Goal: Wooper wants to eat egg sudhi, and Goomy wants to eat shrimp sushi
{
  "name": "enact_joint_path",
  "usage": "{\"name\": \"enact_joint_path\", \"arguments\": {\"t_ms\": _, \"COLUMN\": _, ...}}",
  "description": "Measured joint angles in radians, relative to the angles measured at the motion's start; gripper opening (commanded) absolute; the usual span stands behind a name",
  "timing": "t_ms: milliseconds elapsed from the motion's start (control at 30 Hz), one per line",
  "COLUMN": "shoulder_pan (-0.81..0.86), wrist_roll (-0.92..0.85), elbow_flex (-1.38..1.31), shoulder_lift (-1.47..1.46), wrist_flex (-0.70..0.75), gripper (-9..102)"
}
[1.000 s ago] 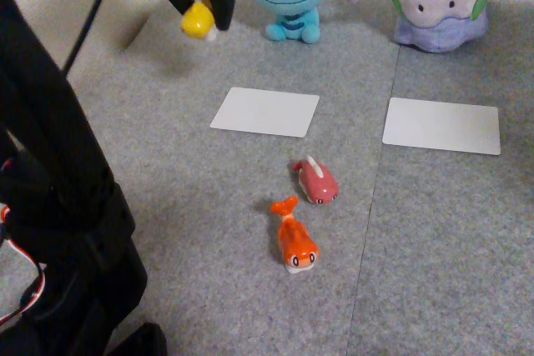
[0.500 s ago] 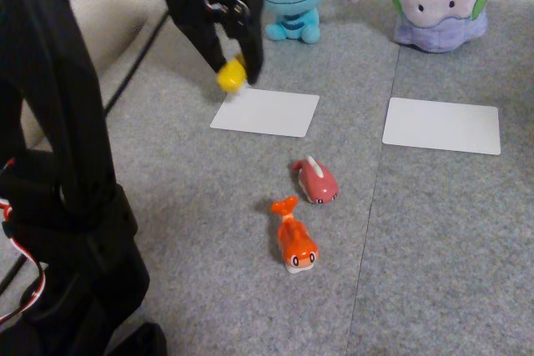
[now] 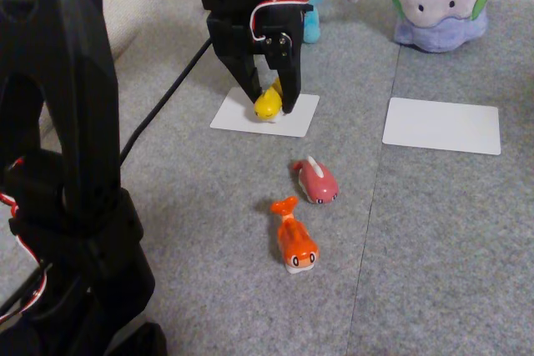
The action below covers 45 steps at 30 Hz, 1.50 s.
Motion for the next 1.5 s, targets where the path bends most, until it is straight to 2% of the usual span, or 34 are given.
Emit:
{"name": "enact_joint_path", "arguments": {"t_ms": 400, "shoulder_pan": -0.029, "wrist_roll": 0.005, "elbow_flex": -0.023, "shoulder_lift": -0.06, "wrist_flex": -0.005, "gripper": 5}}
{"name": "enact_joint_path", "arguments": {"t_ms": 600, "shoulder_pan": -0.052, "wrist_roll": 0.04, "elbow_flex": -0.023, "shoulder_lift": -0.063, "wrist_flex": -0.005, "gripper": 19}}
{"name": "enact_joint_path", "arguments": {"t_ms": 967, "shoulder_pan": -0.074, "wrist_roll": 0.043, "elbow_flex": -0.025, "shoulder_lift": -0.061, "wrist_flex": -0.002, "gripper": 29}}
{"name": "enact_joint_path", "arguments": {"t_ms": 1500, "shoulder_pan": -0.086, "wrist_roll": 0.014, "elbow_flex": -0.023, "shoulder_lift": 0.353, "wrist_flex": 0.282, "gripper": 28}}
